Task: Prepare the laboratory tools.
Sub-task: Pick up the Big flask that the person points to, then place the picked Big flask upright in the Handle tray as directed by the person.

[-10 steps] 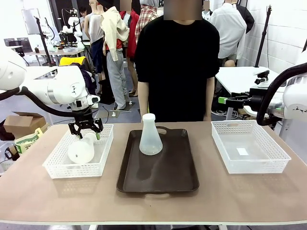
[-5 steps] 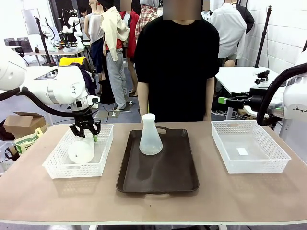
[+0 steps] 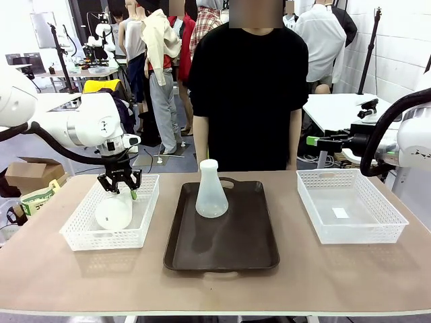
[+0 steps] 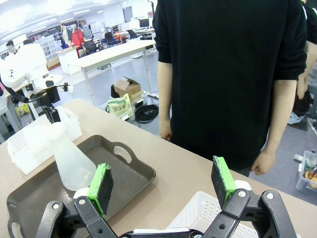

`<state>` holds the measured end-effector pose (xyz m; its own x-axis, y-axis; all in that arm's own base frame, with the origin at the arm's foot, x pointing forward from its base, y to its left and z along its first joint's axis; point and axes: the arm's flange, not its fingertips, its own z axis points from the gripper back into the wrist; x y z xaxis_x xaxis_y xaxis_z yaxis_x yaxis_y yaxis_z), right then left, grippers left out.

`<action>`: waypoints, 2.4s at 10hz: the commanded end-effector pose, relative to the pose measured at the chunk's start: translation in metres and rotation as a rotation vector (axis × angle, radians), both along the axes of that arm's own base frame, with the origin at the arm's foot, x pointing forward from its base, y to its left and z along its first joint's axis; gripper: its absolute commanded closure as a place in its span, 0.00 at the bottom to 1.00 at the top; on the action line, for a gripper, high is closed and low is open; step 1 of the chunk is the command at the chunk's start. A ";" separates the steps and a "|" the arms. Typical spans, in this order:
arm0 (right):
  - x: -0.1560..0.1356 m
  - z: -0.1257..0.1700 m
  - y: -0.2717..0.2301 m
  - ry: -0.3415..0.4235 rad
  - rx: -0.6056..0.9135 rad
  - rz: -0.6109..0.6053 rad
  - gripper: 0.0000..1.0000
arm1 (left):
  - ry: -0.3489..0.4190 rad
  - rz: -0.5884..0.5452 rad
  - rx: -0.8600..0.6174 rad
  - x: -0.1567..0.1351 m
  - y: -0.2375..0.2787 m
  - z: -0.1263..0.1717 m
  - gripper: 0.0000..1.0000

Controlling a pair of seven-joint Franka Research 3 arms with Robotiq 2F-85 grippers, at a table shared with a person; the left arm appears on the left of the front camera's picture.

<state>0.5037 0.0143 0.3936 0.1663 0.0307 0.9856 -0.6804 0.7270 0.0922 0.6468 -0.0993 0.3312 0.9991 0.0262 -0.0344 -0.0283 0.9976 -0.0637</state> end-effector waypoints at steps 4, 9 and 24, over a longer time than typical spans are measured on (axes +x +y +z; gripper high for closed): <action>0.000 0.000 0.000 0.002 -0.012 0.005 0.00 | 0.000 0.000 0.000 0.000 0.000 0.000 1.00; 0.000 0.000 0.000 0.002 -0.012 0.005 0.00 | 0.000 0.000 0.000 0.000 0.000 0.000 1.00; 0.000 0.000 0.000 0.002 -0.012 0.005 0.00 | 0.014 -0.002 0.016 0.000 -0.001 0.001 1.00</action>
